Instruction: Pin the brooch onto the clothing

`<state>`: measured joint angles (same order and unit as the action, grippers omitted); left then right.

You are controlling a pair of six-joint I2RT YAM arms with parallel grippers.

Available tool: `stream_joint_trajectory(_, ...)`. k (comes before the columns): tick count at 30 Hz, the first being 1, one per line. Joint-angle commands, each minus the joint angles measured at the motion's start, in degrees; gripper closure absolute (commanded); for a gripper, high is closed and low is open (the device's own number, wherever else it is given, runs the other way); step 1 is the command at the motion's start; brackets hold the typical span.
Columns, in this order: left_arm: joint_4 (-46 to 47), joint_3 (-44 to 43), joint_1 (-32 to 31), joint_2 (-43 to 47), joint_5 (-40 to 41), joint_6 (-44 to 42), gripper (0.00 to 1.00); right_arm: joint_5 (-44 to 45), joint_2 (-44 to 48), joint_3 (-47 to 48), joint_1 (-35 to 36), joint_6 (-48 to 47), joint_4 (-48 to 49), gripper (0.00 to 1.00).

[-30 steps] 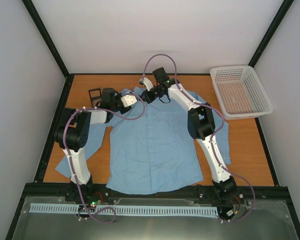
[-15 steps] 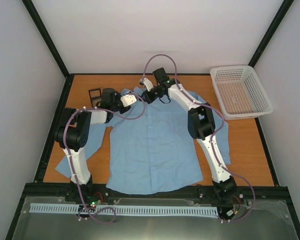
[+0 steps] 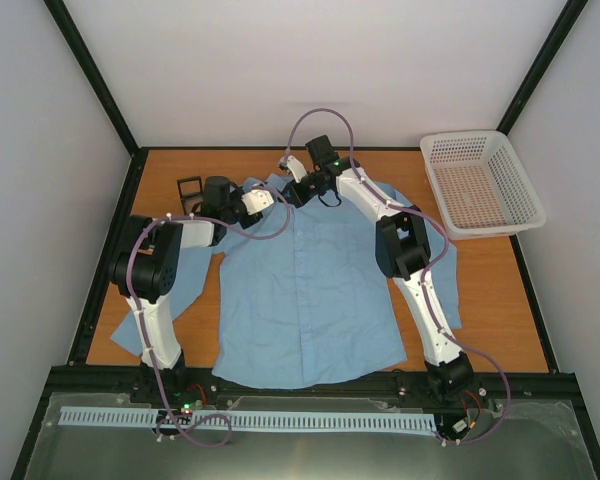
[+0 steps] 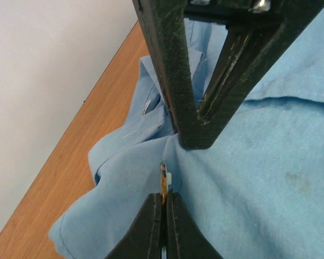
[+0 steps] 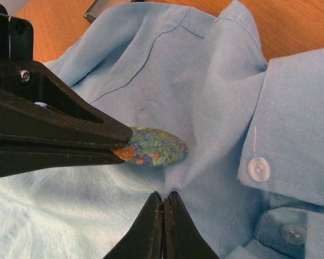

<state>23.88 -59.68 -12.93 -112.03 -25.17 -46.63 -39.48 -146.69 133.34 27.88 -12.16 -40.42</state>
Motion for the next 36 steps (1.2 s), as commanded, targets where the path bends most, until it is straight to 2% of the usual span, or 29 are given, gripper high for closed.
stream_joint_trajectory(1,-1.1,-2.1,-0.4,1.7,-5.2,1.7,0.99,-0.8,2.4,0.1,-0.2,0.3,1.3,0.97)
stream_joint_trajectory(21,1.2,-2.2,-0.4,3.9,-10.7,8.3,0.99,-1.4,2.0,0.1,-0.2,0.7,1.8,0.97)
stream_joint_trajectory(36,4.7,-2.1,-0.4,4.1,-11.4,12.4,0.99,-2.5,1.5,-0.1,0.4,1.4,2.3,0.97)
